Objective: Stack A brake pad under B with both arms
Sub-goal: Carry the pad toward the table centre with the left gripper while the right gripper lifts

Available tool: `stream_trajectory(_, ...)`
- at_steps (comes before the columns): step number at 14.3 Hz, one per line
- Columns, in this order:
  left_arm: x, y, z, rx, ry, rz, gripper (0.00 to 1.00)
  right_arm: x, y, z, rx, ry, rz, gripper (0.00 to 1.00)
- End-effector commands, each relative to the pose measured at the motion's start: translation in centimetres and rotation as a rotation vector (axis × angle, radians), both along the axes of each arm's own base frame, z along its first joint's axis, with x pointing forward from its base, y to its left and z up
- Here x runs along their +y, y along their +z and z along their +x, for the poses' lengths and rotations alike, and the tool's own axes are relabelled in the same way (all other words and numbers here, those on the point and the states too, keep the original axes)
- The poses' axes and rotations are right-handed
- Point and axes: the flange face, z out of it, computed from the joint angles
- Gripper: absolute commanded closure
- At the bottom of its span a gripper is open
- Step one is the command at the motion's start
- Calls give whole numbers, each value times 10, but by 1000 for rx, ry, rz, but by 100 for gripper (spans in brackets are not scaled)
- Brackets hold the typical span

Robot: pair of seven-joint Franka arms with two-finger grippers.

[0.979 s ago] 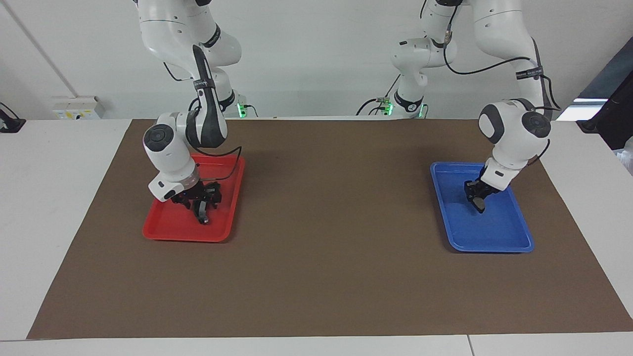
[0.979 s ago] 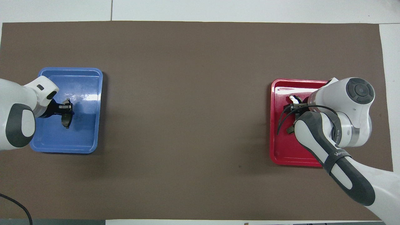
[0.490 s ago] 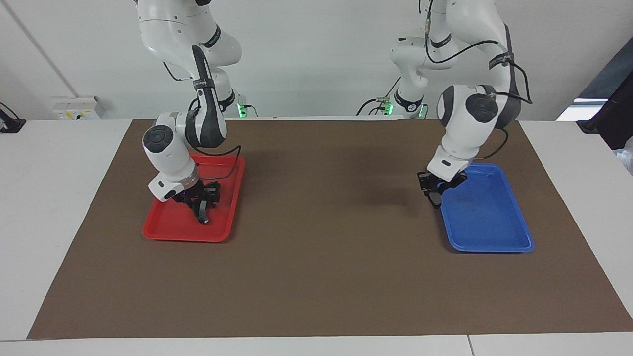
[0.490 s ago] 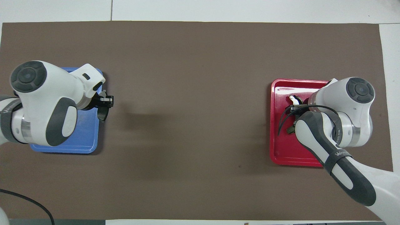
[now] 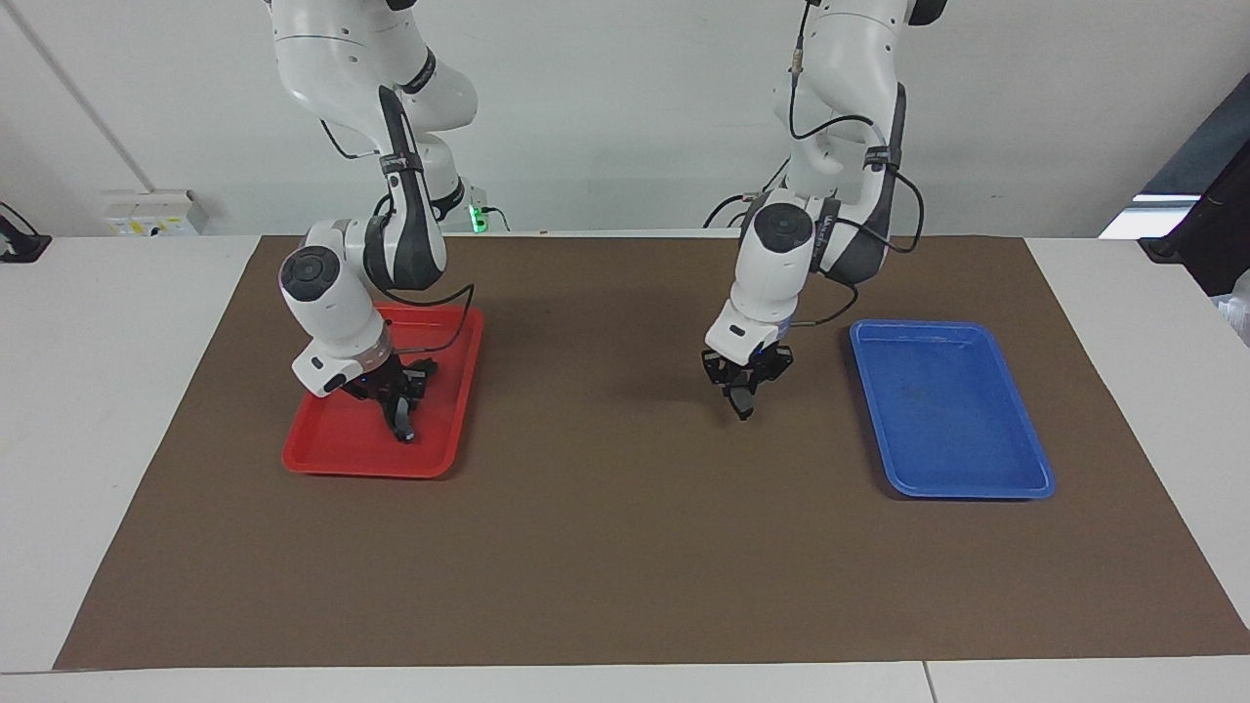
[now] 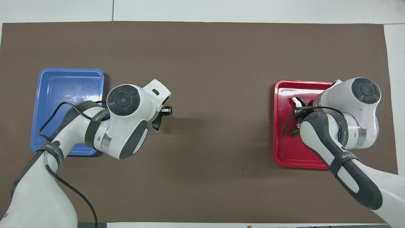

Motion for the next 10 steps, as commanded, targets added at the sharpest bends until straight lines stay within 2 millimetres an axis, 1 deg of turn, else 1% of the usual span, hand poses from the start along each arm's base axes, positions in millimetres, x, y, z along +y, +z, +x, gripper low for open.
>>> stream_trajectory(1,-18,-15,1,-16,-13,4,97,-8,7,-3,12,16,16,100)
stream_trajectory(2,-25,-16,0,-22,-24,-1,97,-8,16,0,4,16,17,100)
stream_trajectory(3,-36,-23,-1,-17,-33,1,97,-7,25,5,13,17,18,100)
stream_trajectory(4,-40,-27,0,-14,-18,1,96,-7,36,11,21,18,19,100)
stream_trajectory(6,-40,-29,0,-10,-8,3,87,-4,59,23,17,25,21,100)
stream_trajectory(7,-41,-29,-1,-10,-8,3,66,2,67,28,6,33,21,100)
stream_trajectory(8,-41,-30,-1,-7,-8,4,34,4,74,31,-4,35,21,100)
stream_trajectory(9,-39,-29,-2,-1,-8,9,6,5,81,35,-14,37,21,100)
stream_trajectory(10,-37,-24,-1,-5,-4,6,1,7,89,40,-15,33,28,100)
